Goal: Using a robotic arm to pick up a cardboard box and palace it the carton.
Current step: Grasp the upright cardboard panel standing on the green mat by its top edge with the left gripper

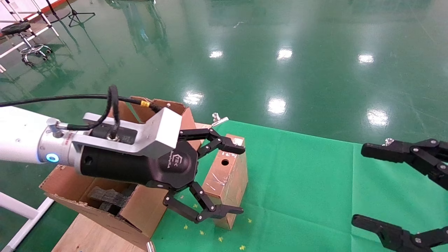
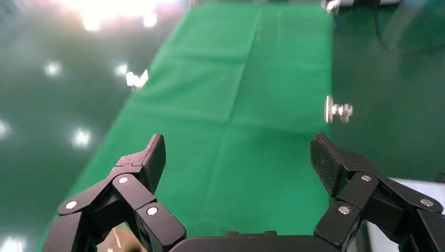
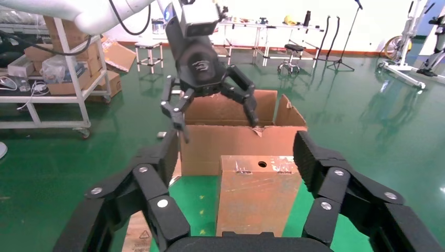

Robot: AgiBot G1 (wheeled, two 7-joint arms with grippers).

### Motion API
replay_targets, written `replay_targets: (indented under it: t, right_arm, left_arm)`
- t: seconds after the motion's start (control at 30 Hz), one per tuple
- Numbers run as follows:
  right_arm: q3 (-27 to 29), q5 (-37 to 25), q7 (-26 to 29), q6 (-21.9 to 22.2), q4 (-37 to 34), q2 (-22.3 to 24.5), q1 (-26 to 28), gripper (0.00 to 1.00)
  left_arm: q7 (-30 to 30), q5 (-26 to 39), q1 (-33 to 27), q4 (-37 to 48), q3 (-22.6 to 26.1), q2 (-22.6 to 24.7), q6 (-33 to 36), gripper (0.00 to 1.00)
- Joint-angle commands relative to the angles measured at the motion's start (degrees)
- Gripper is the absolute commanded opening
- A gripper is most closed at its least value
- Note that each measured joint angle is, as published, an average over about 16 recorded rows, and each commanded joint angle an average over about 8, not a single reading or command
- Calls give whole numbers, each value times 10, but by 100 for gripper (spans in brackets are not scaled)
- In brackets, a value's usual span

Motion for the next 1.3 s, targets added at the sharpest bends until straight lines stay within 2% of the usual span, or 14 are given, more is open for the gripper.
replay_targets:
  t: [0.03, 0.17, 0.27, 0.6, 0.9, 1.03, 1.3]
  right_arm:
    - [0, 0, 0, 0, 0, 0, 0, 0]
    - [0, 0, 0, 0, 0, 0, 0, 0]
    - [0, 0, 0, 0, 0, 0, 0, 0]
    - [-1, 0, 0, 0, 0, 0, 0, 0]
    - [-1, 0, 0, 0, 0, 0, 0, 0]
    - [-1, 1, -1, 0, 0, 0, 0, 0]
    - [-1, 1, -1, 0, 0, 0, 0, 0]
  left_arm:
    - [3, 7, -1, 0, 4, -7, 4, 100]
    - [-42, 57, -25, -5, 24, -2, -15, 100]
    - [-99, 102, -53, -5, 44, 18, -26, 100]
    - [-379, 290, -178, 4, 123, 109, -24, 100]
    - [-594, 358, -224, 22, 169, 161, 14, 100]
    - [-643, 377, -229, 15, 190, 170, 17, 100]
    - [-661, 393, -232, 19, 236, 189, 22, 100]
